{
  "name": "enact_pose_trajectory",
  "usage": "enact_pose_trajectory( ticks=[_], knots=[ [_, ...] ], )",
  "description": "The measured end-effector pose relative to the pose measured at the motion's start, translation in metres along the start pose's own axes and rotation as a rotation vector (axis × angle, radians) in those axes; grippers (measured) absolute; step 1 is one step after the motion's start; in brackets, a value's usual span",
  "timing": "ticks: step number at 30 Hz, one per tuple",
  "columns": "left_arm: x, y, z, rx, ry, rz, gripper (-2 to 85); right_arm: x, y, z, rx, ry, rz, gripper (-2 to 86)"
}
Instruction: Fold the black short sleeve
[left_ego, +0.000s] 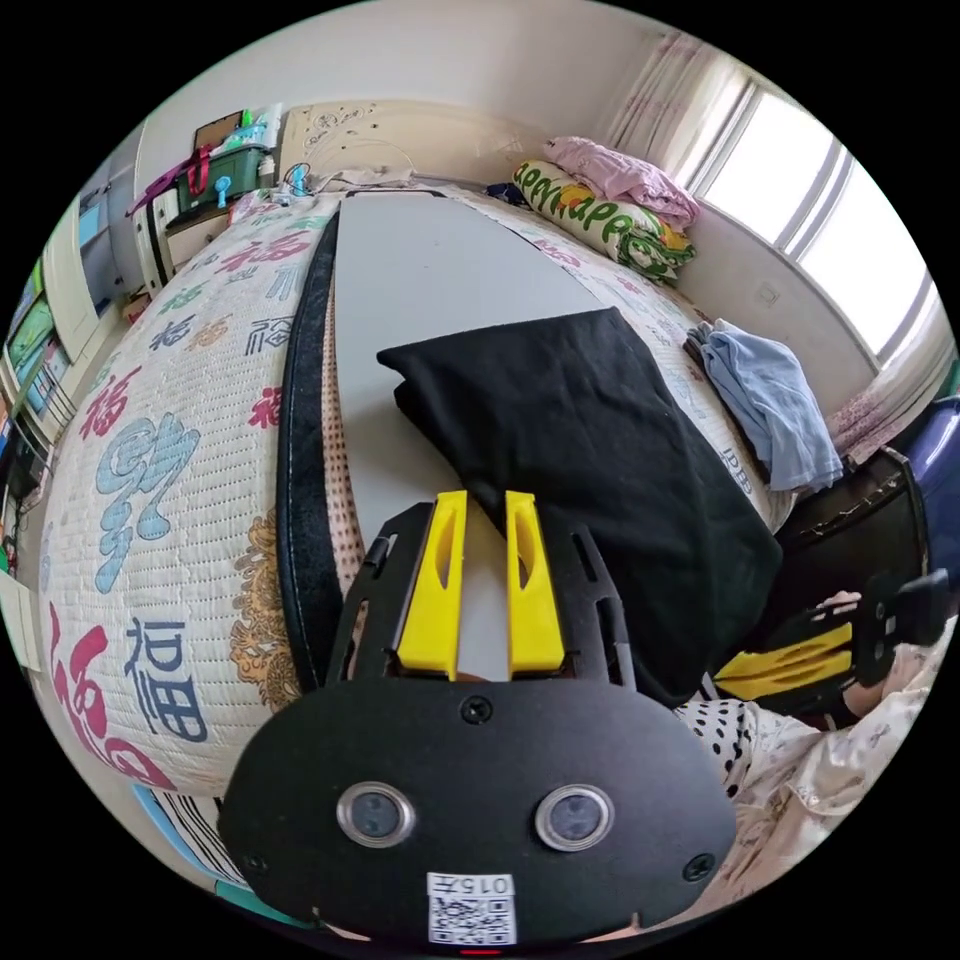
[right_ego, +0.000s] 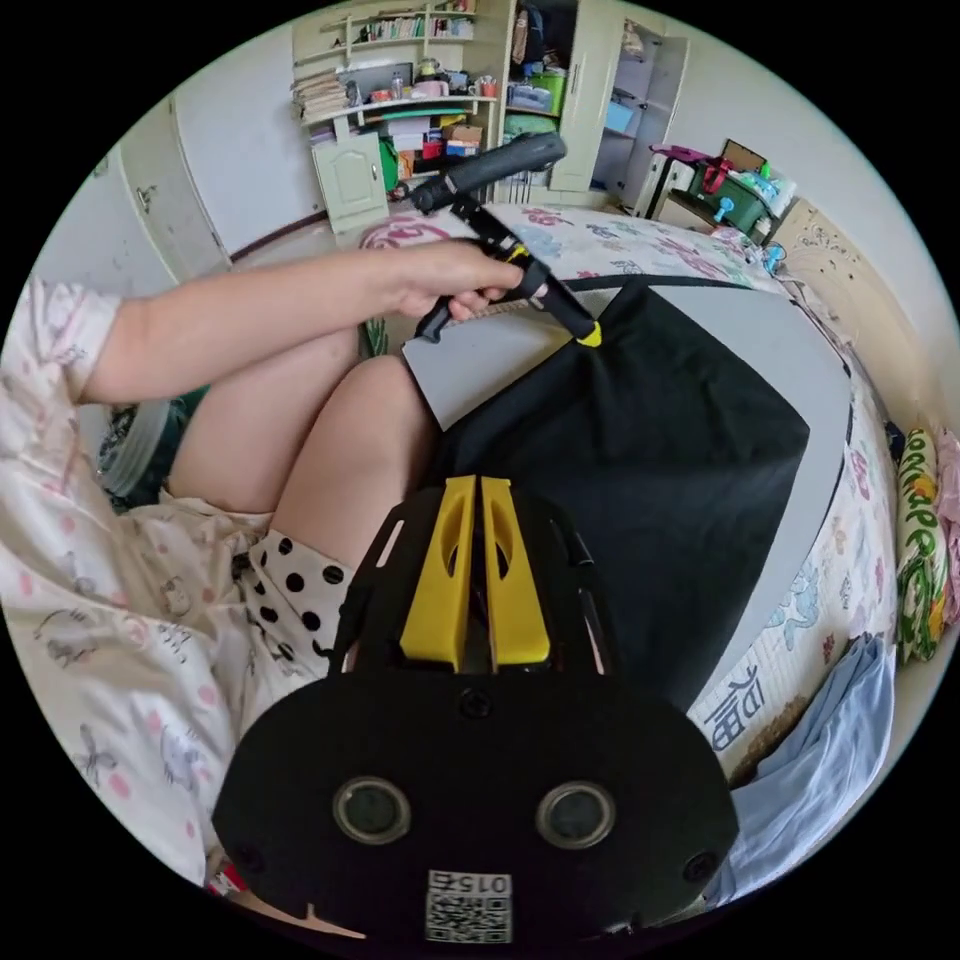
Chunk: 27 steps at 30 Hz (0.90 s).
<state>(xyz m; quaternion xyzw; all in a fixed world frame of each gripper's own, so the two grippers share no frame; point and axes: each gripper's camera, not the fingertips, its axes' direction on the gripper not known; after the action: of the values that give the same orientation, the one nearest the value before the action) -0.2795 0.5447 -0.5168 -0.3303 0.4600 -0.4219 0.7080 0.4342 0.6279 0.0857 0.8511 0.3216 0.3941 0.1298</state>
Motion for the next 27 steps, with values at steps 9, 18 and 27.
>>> enact_pose_trajectory(
  ticks=[9, 18, 27],
  knots=[
    [-0.116, 0.027, 0.012, 0.167, 0.358, -0.184, 10.5, 0.246, -0.083, -0.202, 0.416, -0.224, 0.574, 8.0],
    [-0.182, -0.006, 0.021, 0.213, 0.266, -0.185, 17.3, 0.325, -0.270, -0.195, 0.312, -0.231, 0.827, 13.2],
    [-0.237, -0.040, 0.042, 0.152, 0.337, -0.215, 15.1, 0.305, -0.436, -0.218, 0.227, -0.259, 0.859, 13.1]
  ],
)
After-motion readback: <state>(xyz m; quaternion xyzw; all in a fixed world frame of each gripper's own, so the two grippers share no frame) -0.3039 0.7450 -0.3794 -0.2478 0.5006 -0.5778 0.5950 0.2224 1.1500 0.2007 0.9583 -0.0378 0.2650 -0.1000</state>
